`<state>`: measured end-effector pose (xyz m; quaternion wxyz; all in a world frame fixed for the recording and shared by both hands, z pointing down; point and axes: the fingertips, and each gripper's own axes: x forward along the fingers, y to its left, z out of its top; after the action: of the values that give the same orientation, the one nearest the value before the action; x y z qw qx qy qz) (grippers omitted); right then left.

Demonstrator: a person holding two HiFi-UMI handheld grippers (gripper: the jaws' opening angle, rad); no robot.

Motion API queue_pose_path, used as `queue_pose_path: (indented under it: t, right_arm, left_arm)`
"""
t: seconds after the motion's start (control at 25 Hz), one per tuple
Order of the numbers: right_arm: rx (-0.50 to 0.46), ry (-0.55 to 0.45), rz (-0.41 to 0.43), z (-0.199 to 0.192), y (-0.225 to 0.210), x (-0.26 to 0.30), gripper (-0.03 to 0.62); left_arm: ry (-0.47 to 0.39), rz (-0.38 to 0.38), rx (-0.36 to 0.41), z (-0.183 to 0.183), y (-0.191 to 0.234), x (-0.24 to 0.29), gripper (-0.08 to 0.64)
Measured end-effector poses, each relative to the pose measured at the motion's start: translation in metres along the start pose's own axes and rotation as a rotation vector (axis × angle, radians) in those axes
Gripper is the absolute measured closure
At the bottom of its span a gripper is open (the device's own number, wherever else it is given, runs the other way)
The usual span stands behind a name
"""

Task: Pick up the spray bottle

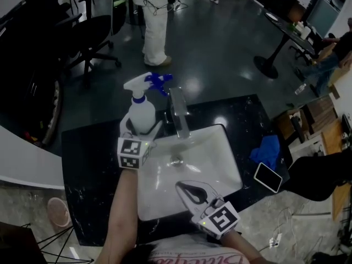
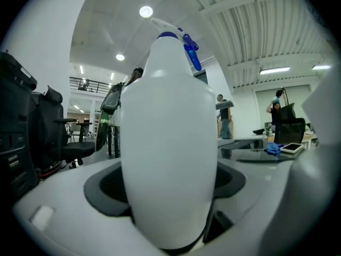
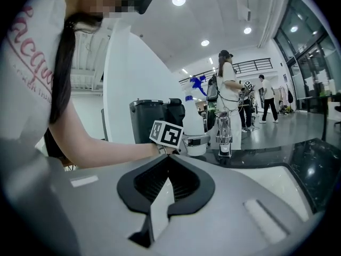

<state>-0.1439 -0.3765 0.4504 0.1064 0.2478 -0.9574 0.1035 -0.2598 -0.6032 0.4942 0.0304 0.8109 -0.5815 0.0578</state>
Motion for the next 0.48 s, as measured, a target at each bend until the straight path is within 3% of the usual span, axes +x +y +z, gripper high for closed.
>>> queue_pose_path:
  t: [0.48]
  right_arm:
    - [-0.009, -0.086, 0.077, 0.023, 0.016, -0.024, 0.591]
  left_arm:
    - [-0.032, 0.032, 0.093, 0.055, -0.025, -0.055, 0.155]
